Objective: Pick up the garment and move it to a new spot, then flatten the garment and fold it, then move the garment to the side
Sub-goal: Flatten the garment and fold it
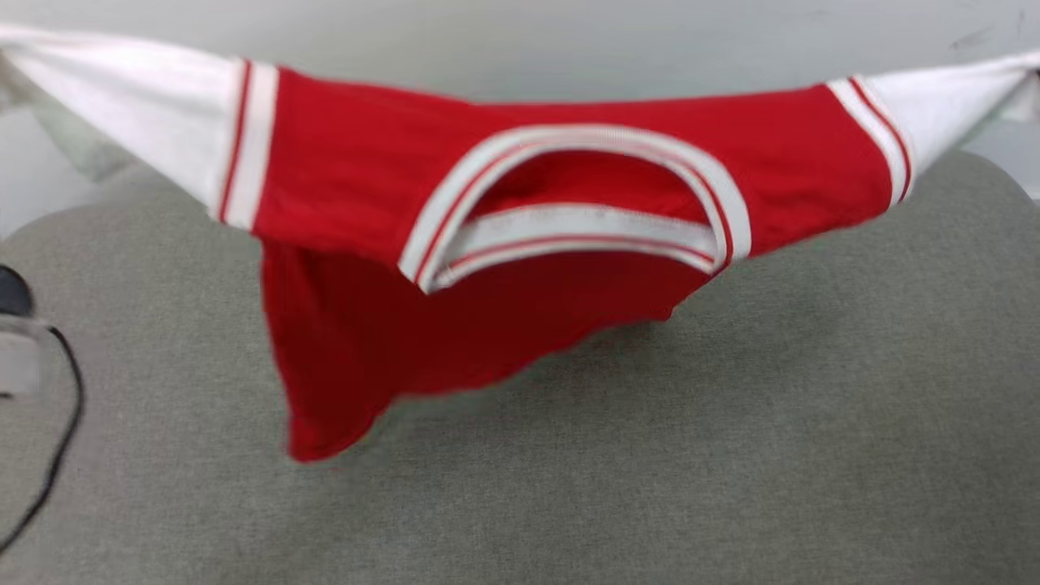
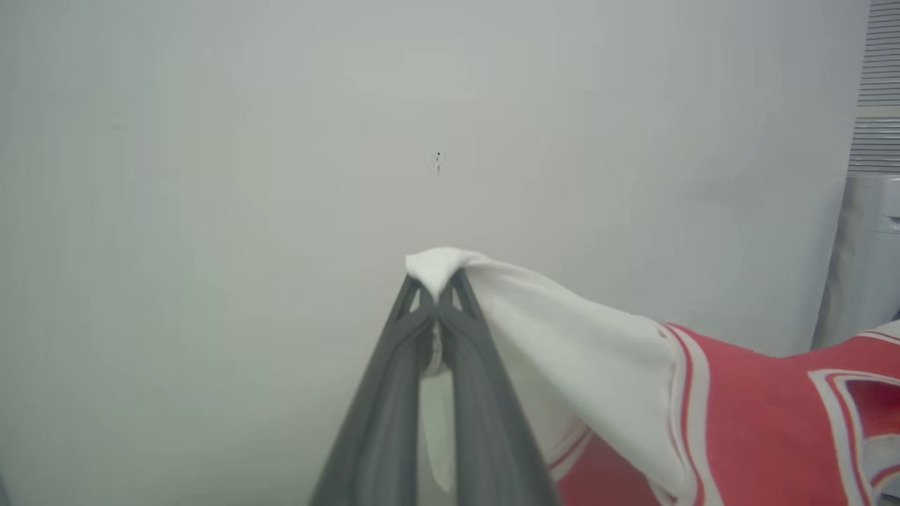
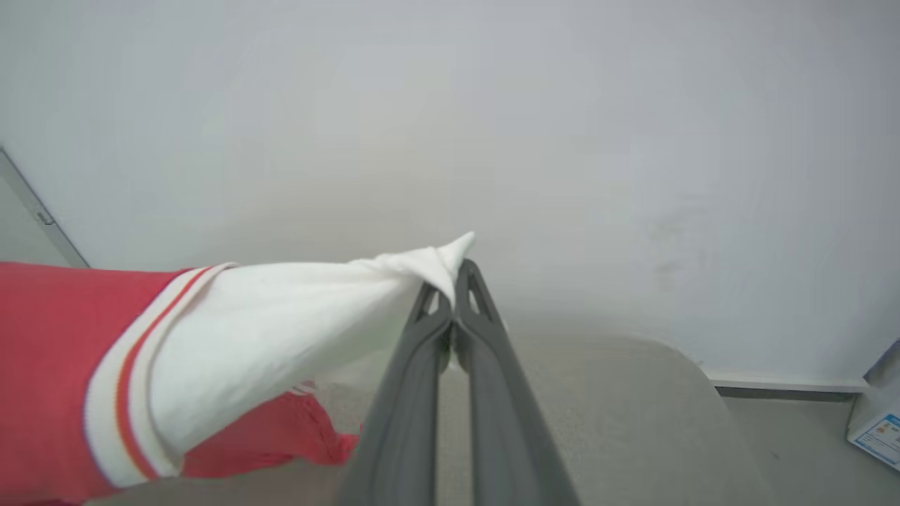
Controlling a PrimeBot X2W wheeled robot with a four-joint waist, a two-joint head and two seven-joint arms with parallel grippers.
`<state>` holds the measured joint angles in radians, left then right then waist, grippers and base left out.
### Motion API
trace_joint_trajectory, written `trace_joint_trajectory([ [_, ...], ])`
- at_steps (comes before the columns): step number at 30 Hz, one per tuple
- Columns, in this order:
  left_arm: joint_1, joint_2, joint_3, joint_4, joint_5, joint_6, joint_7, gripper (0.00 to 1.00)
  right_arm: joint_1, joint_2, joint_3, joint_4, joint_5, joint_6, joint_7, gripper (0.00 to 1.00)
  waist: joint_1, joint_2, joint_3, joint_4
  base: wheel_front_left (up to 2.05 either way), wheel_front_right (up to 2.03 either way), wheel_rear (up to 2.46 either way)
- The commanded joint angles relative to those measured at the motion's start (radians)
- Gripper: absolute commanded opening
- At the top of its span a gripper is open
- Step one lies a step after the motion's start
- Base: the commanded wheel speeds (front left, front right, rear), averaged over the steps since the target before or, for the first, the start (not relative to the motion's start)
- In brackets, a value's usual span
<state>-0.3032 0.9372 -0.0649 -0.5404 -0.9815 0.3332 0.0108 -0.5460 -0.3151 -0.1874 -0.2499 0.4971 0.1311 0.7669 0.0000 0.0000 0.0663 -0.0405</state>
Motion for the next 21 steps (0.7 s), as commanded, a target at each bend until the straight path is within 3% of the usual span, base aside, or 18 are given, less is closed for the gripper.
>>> trace_joint_trajectory([
  [1,-0.029,0.016,0.026,0.004,-0.007,0.002,0.005,0.0,-0.032,-0.018,0.002,0.001,-0.003,-0.001,0.003,0.0,0.0,0.0,0.003,-0.01,0.0,0.0,0.0],
  [6,-0.099,0.056,0.082,0.032,-0.031,-0.008,0.022,0.0,-0.12,0.021,0.011,0.024,0.012,-0.001,0.007,0.0,0.0,0.0,0.031,-0.032,0.0,0.0,0.0],
  [11,-0.159,0.081,0.088,0.07,-0.034,-0.022,0.038,0.0,-0.189,0.011,0.025,0.049,-0.011,-0.001,0.01,0.0,0.0,0.0,0.076,-0.039,0.0,0.0,0.0],
  [21,-0.427,0.094,-0.005,0.222,-0.037,-0.1,0.094,0.0,-0.433,-0.024,0.04,0.165,-0.068,-0.001,-0.045,0.0,0.0,0.0,0.284,-0.032,0.0,0.0,0.0],
])
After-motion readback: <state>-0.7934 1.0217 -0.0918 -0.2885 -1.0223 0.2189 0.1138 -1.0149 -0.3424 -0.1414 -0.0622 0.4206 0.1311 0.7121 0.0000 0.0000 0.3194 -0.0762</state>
